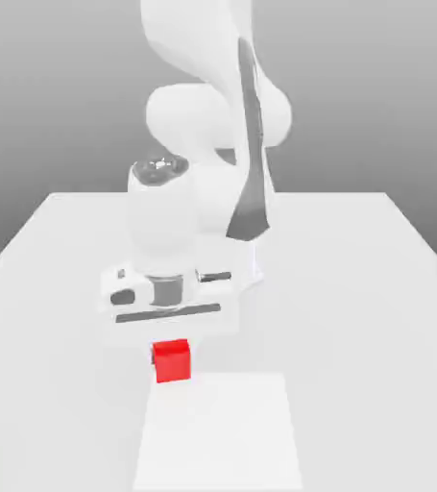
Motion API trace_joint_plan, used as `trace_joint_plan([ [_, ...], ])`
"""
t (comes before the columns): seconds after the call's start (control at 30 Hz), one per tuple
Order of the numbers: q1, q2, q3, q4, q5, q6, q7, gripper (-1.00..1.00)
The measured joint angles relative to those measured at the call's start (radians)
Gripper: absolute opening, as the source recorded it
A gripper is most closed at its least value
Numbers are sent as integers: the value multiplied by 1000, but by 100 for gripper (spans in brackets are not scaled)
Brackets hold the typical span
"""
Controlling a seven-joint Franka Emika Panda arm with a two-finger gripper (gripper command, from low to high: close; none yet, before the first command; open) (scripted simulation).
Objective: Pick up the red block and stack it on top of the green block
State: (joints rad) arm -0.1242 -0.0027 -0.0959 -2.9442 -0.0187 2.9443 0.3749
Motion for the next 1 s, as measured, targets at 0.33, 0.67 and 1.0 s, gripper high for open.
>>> trace_joint_plan([
  [0.33,-7,-43,-39,145,173,-191,-18,-100],
  [0.67,-104,180,-118,511,271,-358,133,-100],
  [1.0,-159,425,-223,805,253,-415,326,-100],
])
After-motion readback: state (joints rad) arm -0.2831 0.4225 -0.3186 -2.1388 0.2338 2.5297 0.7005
